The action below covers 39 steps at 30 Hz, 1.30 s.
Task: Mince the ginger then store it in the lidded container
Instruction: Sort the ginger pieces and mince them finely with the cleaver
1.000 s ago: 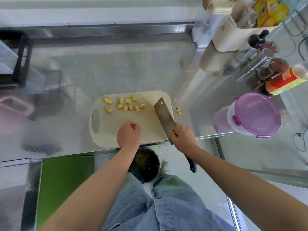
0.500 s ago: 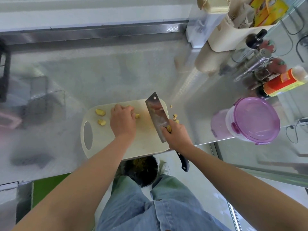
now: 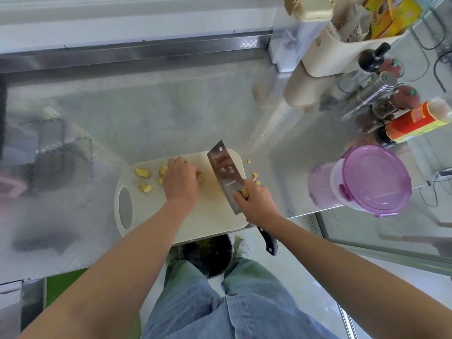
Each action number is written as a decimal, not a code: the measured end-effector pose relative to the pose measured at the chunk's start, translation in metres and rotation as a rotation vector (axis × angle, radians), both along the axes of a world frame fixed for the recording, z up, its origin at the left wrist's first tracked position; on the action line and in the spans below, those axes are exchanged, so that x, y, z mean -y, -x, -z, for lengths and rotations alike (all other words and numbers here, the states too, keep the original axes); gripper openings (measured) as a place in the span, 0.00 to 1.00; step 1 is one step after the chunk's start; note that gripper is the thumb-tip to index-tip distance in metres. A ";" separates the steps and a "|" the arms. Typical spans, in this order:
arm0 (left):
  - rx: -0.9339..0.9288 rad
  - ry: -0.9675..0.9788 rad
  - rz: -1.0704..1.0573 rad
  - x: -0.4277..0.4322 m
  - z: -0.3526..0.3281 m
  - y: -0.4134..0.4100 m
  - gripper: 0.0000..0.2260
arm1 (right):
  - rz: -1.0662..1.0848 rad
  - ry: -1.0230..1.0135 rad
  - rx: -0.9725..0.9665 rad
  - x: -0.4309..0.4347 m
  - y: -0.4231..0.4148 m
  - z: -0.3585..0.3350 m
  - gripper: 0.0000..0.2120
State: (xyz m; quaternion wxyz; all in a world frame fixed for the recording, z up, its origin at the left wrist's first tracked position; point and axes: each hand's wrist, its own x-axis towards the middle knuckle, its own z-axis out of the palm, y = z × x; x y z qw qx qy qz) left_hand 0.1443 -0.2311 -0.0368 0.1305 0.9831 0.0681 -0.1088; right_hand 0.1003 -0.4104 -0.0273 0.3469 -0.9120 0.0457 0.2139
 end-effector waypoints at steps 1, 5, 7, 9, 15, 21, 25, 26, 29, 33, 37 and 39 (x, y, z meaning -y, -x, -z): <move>-0.004 -0.002 0.004 -0.001 0.000 0.000 0.08 | 0.004 -0.003 -0.002 0.000 0.001 0.000 0.07; 0.021 0.120 0.042 -0.005 0.003 0.000 0.05 | 0.020 -0.011 0.003 0.001 0.002 -0.001 0.08; 0.081 0.329 0.031 -0.003 0.002 0.003 0.05 | 0.024 -0.016 0.010 0.000 0.001 -0.002 0.09; 0.091 0.506 -0.047 0.003 -0.002 0.008 0.07 | 0.007 -0.015 0.014 -0.001 0.000 -0.003 0.07; -0.108 0.780 -0.527 0.004 0.000 0.041 0.09 | -0.080 -0.005 0.036 -0.011 0.008 -0.008 0.09; -0.156 0.780 -0.828 -0.003 0.008 0.083 0.10 | -0.272 0.047 0.082 -0.014 0.031 -0.005 0.11; -0.143 0.674 -0.833 -0.005 0.009 0.097 0.11 | -0.426 0.161 0.069 -0.018 0.038 -0.006 0.10; -0.144 0.660 -0.827 -0.006 0.009 0.099 0.11 | -0.450 0.181 0.069 -0.019 0.038 -0.006 0.09; -0.145 0.668 -0.828 -0.010 0.011 0.103 0.12 | -0.500 0.226 0.070 -0.023 0.038 -0.004 0.08; -0.158 0.688 -0.821 -0.013 0.008 0.104 0.08 | -0.528 0.259 0.081 -0.028 0.040 -0.004 0.08; -0.181 0.784 -0.921 -0.014 0.009 0.103 0.11 | -0.540 0.253 0.082 -0.034 0.042 -0.006 0.08; -0.166 0.825 -0.935 -0.015 0.011 0.104 0.10 | -0.546 0.259 0.081 -0.034 0.042 -0.007 0.08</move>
